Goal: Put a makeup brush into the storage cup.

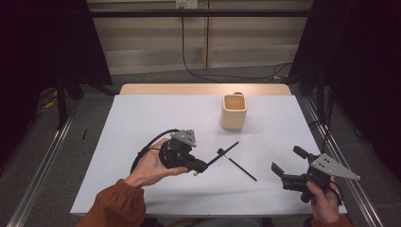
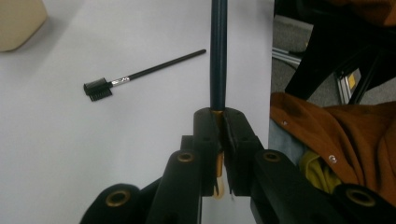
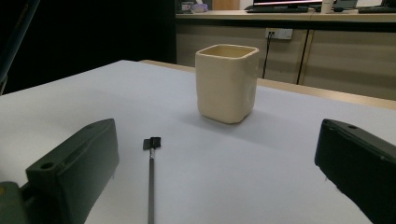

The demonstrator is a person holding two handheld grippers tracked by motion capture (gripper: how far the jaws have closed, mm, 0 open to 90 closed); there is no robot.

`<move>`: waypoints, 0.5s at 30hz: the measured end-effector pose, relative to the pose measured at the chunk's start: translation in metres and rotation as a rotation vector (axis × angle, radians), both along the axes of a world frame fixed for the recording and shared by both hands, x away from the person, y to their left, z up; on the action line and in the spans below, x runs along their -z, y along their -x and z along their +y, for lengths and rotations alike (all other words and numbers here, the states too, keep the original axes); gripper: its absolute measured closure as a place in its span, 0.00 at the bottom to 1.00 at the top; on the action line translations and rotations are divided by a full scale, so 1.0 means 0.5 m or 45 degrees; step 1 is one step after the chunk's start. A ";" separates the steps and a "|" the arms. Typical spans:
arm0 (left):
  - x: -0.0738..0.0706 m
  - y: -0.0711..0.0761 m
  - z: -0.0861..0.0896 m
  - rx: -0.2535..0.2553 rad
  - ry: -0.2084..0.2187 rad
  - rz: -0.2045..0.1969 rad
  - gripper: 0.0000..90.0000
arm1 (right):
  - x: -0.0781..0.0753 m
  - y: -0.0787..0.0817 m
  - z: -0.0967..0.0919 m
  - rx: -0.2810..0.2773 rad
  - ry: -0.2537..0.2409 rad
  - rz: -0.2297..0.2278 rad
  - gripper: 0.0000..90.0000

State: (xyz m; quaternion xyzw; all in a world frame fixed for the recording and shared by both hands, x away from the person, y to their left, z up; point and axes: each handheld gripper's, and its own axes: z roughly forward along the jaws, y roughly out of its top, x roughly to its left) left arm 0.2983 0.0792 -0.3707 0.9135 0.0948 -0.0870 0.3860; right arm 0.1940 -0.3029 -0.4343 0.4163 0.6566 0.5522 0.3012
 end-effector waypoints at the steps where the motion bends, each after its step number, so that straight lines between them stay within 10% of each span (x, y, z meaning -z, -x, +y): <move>1: 0.000 -0.001 -0.005 0.024 -0.035 -0.014 0.94 | 0.000 0.000 0.001 0.000 -0.003 0.000 0.00; 15: -0.007 -0.003 -0.034 0.105 -0.263 -0.024 0.94 | 0.000 0.000 0.001 -0.008 0.006 -0.002 0.00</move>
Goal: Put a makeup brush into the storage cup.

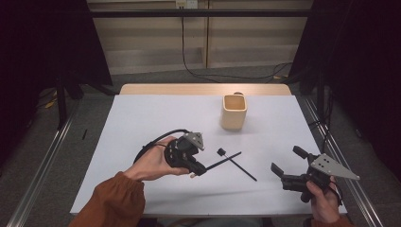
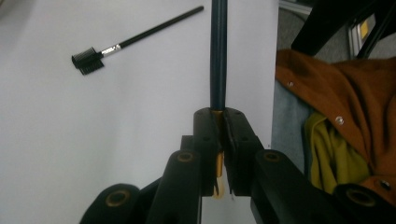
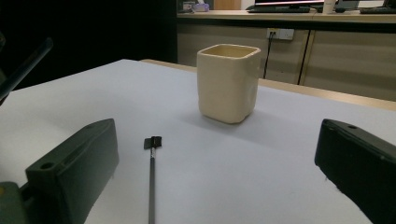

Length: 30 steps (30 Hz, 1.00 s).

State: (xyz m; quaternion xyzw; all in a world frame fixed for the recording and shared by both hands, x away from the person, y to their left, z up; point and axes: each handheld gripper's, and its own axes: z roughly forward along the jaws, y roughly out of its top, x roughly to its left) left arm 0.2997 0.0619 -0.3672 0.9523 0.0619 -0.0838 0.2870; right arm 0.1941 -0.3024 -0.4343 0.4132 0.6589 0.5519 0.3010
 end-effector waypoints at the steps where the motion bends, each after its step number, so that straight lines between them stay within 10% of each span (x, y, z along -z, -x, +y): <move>1: 0.000 0.000 -0.002 0.005 -0.019 -0.004 0.94 | 0.000 0.000 0.000 0.001 0.002 0.000 0.00; 16: 0.018 0.000 -0.017 0.099 -0.271 -0.010 0.94 | 0.001 0.000 0.000 -0.006 0.007 0.002 0.00; 30: 0.022 -0.005 -0.018 0.130 -0.310 -0.017 0.94 | 0.000 -0.002 0.002 -0.019 -0.007 0.005 0.00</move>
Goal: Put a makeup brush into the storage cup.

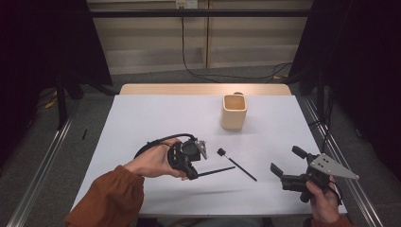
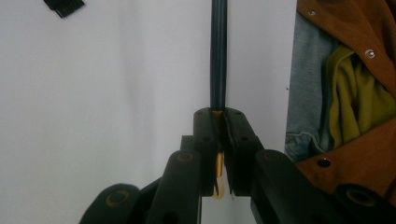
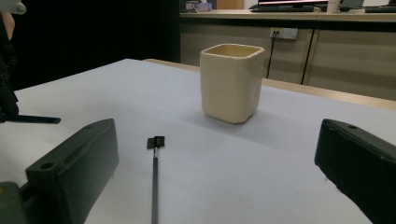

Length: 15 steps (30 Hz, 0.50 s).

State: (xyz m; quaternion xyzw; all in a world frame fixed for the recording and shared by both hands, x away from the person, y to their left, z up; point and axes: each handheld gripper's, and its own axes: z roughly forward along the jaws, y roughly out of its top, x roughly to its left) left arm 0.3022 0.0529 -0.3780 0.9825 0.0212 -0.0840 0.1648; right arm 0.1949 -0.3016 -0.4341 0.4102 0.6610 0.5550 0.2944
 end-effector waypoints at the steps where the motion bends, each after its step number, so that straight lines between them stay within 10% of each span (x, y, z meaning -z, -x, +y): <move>1: 0.000 0.000 0.000 0.000 0.000 0.000 0.94 | 0.000 0.000 0.000 0.000 0.000 0.000 0.00; 15: -0.005 -0.001 -0.007 0.008 0.010 0.014 0.94 | -0.040 -0.029 0.012 -0.086 0.018 -0.025 0.00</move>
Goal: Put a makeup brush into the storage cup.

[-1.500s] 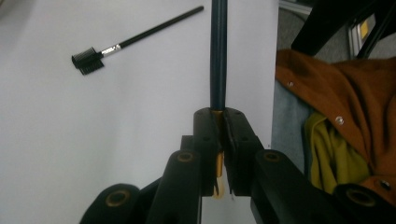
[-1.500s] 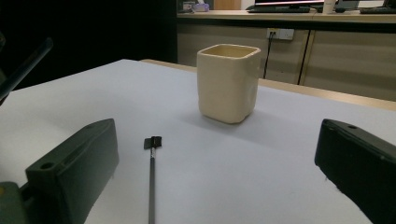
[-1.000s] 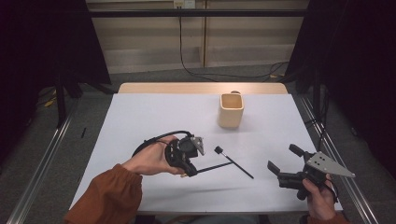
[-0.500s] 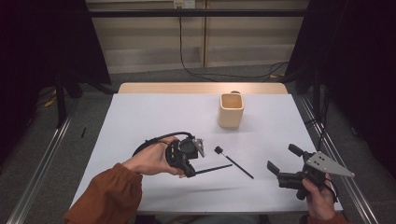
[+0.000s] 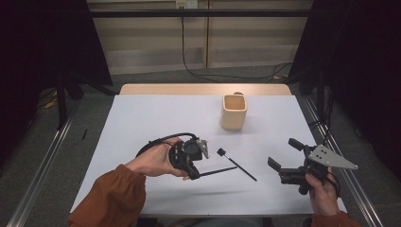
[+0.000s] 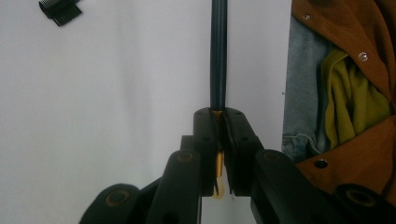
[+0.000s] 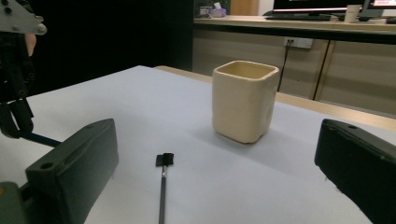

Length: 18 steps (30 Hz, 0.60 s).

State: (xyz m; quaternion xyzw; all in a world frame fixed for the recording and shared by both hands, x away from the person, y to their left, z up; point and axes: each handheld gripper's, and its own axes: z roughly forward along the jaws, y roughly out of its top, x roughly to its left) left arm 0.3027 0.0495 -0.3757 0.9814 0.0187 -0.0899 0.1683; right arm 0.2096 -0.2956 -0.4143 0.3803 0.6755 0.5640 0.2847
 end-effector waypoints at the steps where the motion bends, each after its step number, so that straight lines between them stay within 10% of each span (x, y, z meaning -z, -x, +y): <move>1: -0.001 0.000 0.000 0.000 -0.002 -0.001 0.94 | -0.008 -0.005 0.002 -0.014 0.019 -0.003 0.00; 11: -0.001 0.002 0.001 0.012 -0.005 -0.012 0.94 | -0.039 -0.040 0.030 -0.139 0.145 0.070 0.04; 18: -0.004 -0.001 0.006 0.016 -0.020 -0.008 0.94 | -0.062 -0.068 0.062 -0.376 0.239 0.181 0.07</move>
